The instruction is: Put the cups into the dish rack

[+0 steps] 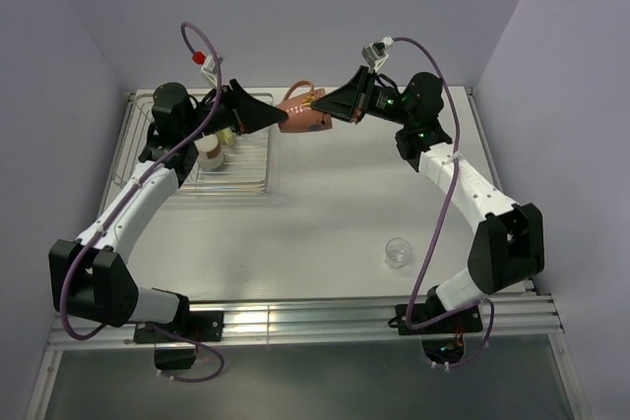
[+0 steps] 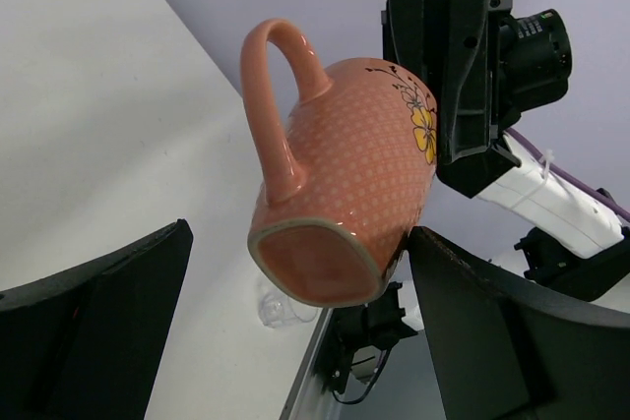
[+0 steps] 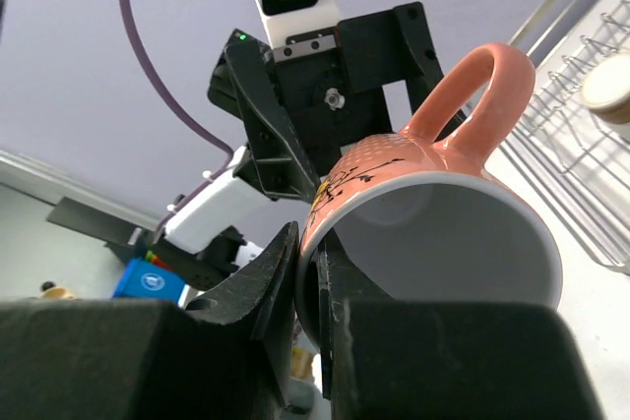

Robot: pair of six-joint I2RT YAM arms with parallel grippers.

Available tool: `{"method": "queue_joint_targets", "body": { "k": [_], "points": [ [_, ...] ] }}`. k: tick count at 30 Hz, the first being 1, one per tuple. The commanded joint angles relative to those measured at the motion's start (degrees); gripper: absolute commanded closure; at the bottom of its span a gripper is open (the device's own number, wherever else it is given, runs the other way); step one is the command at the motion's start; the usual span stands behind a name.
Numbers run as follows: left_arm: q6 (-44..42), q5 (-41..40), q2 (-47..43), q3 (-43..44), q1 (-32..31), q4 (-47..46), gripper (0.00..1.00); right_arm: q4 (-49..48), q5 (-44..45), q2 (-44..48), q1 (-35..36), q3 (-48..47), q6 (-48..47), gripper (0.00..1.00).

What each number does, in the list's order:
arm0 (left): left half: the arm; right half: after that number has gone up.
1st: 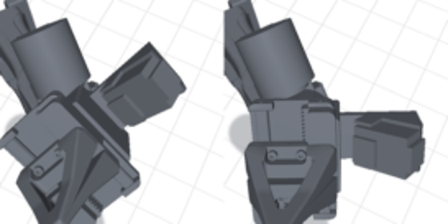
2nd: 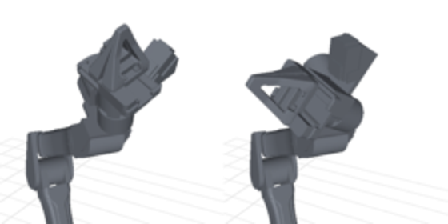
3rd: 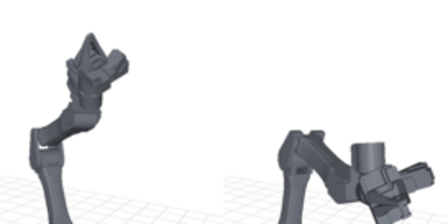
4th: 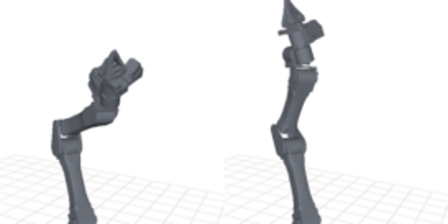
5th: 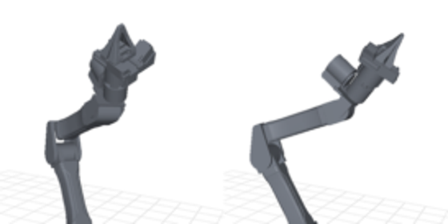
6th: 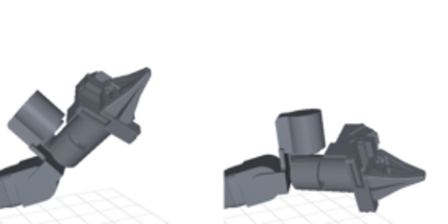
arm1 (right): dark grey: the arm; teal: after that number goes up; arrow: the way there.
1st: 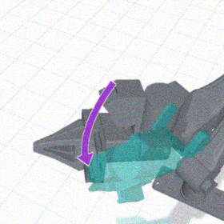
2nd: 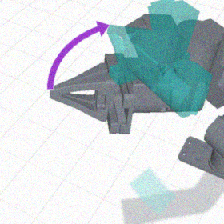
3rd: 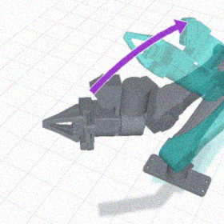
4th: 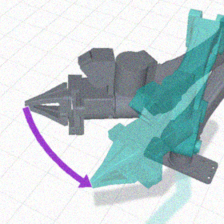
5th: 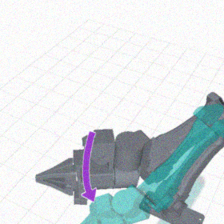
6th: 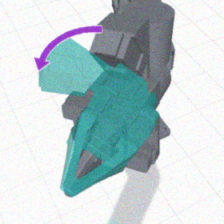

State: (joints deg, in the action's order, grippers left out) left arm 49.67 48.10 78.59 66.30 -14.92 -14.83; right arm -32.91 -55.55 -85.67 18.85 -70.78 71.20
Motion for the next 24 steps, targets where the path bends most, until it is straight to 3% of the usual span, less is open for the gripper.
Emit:
{"method": "queue_joint_targets", "body": {
  "k": [1,20,23,24],
  "points": [
    [1.5,1.0,0.7,1.0,-1.1,-5.2,0.01,-13.8,-0.8,0.3,0.6,-1.1,6.0,1.0],
    [6.6,2.0,3.2,-0.1,-4.1,-12.7,0.03,-19.3,0.4,-4.0,3.1,-3.4,10.1,1.0],
    [6.6,1.8,3.1,-0.5,-4.1,-12.8,0.12,-19.4,0.1,-4.6,3.5,-3.2,10.0,1.0],
    [6.7,1.8,3.2,-0.5,-4.2,-12.8,0.24,-19.7,-0.1,-4.8,3.5,-3.1,10.0,1.0]
  ]
}}
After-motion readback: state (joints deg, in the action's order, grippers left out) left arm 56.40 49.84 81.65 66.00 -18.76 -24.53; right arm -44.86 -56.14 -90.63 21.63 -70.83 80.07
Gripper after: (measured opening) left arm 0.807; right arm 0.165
